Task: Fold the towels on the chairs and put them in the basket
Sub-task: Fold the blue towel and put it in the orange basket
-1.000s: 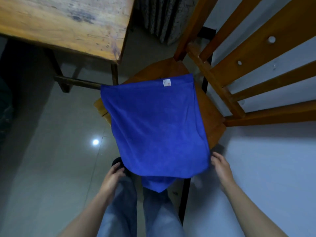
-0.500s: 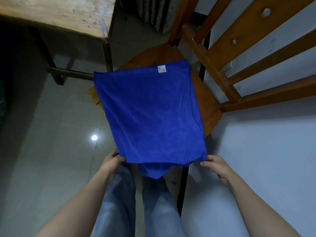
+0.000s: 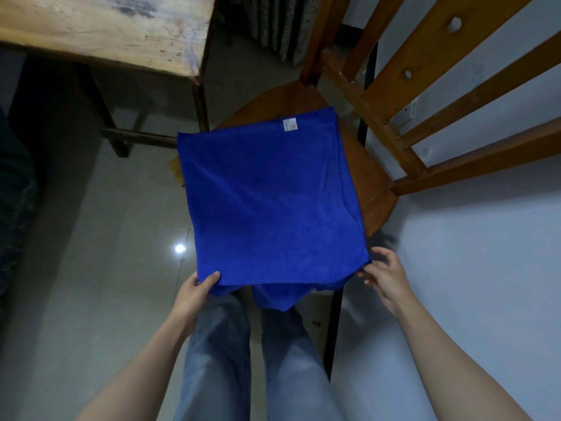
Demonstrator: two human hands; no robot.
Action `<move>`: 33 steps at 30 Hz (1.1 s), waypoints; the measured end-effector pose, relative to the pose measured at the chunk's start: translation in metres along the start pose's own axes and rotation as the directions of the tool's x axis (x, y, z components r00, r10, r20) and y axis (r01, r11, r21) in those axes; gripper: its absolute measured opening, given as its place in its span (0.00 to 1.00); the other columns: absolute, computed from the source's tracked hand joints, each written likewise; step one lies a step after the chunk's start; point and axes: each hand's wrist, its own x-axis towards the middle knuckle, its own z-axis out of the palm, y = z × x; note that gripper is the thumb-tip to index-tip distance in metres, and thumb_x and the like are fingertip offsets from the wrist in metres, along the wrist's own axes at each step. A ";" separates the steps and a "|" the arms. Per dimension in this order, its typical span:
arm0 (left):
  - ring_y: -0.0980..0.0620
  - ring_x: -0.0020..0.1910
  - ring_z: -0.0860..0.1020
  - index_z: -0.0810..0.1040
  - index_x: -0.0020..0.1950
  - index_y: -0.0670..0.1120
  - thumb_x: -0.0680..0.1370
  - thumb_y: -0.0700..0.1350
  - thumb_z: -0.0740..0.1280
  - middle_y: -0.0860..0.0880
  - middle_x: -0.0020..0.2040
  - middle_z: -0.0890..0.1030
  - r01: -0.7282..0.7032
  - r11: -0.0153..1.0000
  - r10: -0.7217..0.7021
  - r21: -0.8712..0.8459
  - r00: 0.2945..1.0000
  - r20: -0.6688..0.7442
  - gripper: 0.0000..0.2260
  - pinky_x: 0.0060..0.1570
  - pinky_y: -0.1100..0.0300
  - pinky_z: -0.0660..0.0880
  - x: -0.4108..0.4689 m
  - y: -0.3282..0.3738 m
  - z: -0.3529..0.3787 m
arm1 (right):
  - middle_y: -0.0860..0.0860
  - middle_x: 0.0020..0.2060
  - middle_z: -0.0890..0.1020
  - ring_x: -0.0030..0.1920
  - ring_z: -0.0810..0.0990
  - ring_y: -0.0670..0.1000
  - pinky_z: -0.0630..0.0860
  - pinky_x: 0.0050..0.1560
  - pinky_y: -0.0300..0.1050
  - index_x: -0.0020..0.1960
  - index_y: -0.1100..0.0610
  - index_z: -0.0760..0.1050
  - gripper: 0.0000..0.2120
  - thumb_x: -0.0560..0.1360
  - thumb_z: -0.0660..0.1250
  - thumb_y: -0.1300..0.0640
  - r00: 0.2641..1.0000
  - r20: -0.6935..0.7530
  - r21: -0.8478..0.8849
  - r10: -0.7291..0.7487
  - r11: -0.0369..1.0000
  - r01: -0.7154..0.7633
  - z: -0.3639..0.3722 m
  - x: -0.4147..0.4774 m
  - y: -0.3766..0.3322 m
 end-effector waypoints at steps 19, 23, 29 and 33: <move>0.59 0.34 0.79 0.75 0.48 0.52 0.73 0.31 0.67 0.50 0.32 0.80 -0.321 0.947 0.322 0.033 0.934 -0.156 0.15 0.42 0.64 0.71 -0.064 0.063 -0.042 | 0.55 0.30 0.71 0.34 0.69 0.51 0.68 0.40 0.45 0.30 0.59 0.68 0.16 0.75 0.66 0.62 0.979 0.072 -0.244 -0.189 0.949 0.201 -0.038 -0.047 -0.064; 0.63 0.29 0.77 0.72 0.50 0.51 0.73 0.30 0.65 0.54 0.28 0.80 -0.359 0.932 0.342 -0.056 0.918 -0.202 0.16 0.38 0.70 0.74 -0.076 0.057 -0.033 | 0.53 0.31 0.76 0.34 0.73 0.50 0.72 0.39 0.43 0.31 0.58 0.73 0.13 0.75 0.66 0.63 0.961 -0.103 -0.179 -0.255 0.955 0.235 -0.033 -0.049 -0.065; 0.51 0.32 0.71 0.73 0.60 0.42 0.71 0.29 0.67 0.44 0.36 0.76 0.035 0.998 -0.027 0.049 0.988 -0.150 0.19 0.32 0.61 0.67 -0.074 0.047 -0.033 | 0.56 0.34 0.77 0.36 0.76 0.52 0.71 0.36 0.44 0.37 0.60 0.72 0.08 0.75 0.63 0.62 0.989 -0.148 -0.147 -0.013 0.989 -0.008 -0.035 -0.046 -0.064; 0.51 0.34 0.72 0.74 0.57 0.42 0.71 0.29 0.67 0.45 0.37 0.75 0.000 1.000 0.001 0.005 0.973 -0.232 0.17 0.33 0.59 0.68 -0.069 0.055 -0.033 | 0.56 0.34 0.77 0.35 0.77 0.53 0.71 0.34 0.44 0.35 0.60 0.71 0.09 0.74 0.63 0.62 0.980 -0.198 -0.126 -0.006 0.992 -0.019 -0.026 -0.044 -0.071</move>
